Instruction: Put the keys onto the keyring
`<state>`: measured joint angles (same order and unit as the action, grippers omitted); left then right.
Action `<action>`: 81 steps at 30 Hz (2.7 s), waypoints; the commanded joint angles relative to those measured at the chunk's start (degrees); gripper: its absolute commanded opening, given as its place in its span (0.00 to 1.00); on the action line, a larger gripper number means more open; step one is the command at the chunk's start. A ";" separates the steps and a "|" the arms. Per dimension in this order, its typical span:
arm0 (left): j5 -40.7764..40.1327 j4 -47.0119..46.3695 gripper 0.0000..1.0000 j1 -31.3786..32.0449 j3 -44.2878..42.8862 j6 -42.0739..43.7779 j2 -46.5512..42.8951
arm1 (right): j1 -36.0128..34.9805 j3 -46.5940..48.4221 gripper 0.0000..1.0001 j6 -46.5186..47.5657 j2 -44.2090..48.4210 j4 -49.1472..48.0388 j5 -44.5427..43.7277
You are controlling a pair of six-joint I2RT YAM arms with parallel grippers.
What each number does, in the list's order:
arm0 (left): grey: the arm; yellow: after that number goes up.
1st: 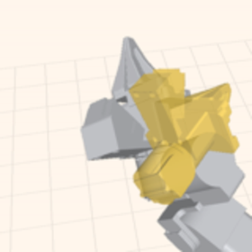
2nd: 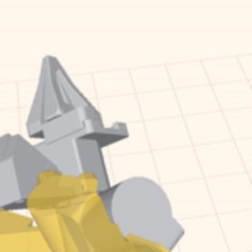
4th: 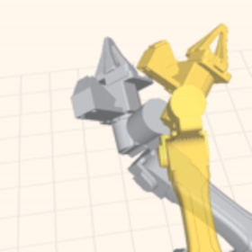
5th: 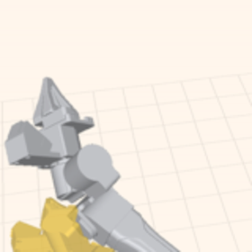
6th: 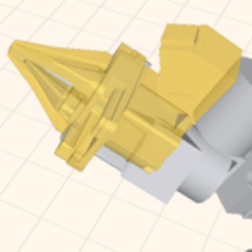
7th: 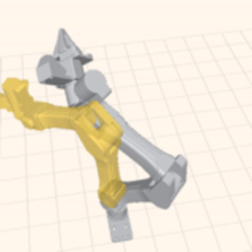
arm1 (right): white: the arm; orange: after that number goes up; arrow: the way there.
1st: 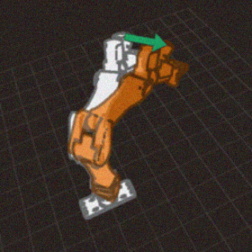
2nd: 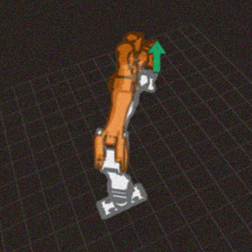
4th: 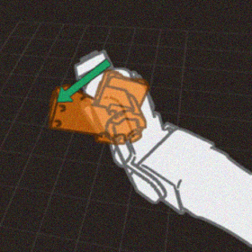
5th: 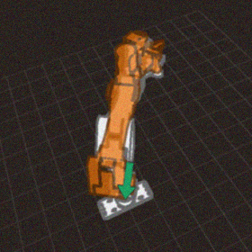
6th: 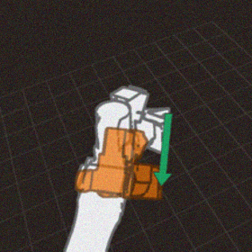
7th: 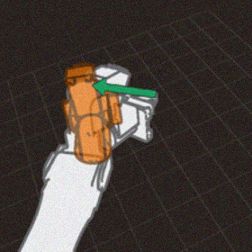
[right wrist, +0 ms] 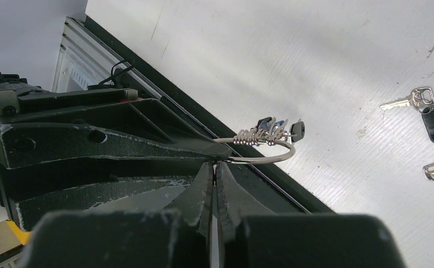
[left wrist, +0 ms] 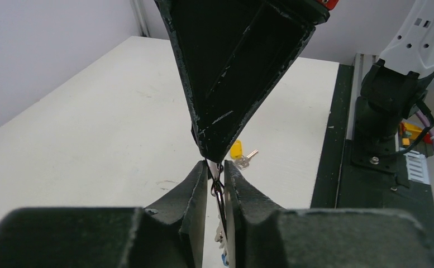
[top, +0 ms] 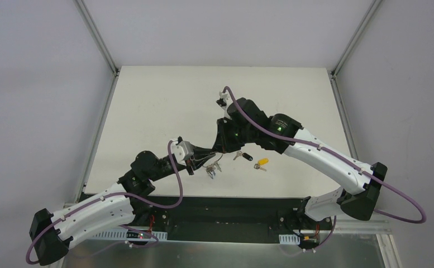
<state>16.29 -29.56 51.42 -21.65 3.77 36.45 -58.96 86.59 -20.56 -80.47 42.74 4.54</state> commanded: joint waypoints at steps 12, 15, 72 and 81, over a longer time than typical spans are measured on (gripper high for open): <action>-2.34 0.55 0.00 0.40 -3.36 -2.87 2.74 | -0.55 2.12 0.00 -0.68 1.58 -2.02 1.11; -2.62 1.07 0.00 0.33 -3.57 -2.98 2.90 | -0.56 1.84 0.05 -0.70 2.05 -2.54 1.29; -6.15 3.85 0.00 0.36 -1.72 -3.16 -4.62 | -0.56 0.59 0.00 -4.76 1.51 -4.00 -1.17; -5.36 4.30 0.00 0.40 -1.64 -2.52 -4.52 | -0.49 1.10 0.00 -4.20 3.57 -3.64 -4.01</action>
<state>11.44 -23.64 51.46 -22.98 0.84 32.53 -59.68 86.35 -24.64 -80.18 40.05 3.16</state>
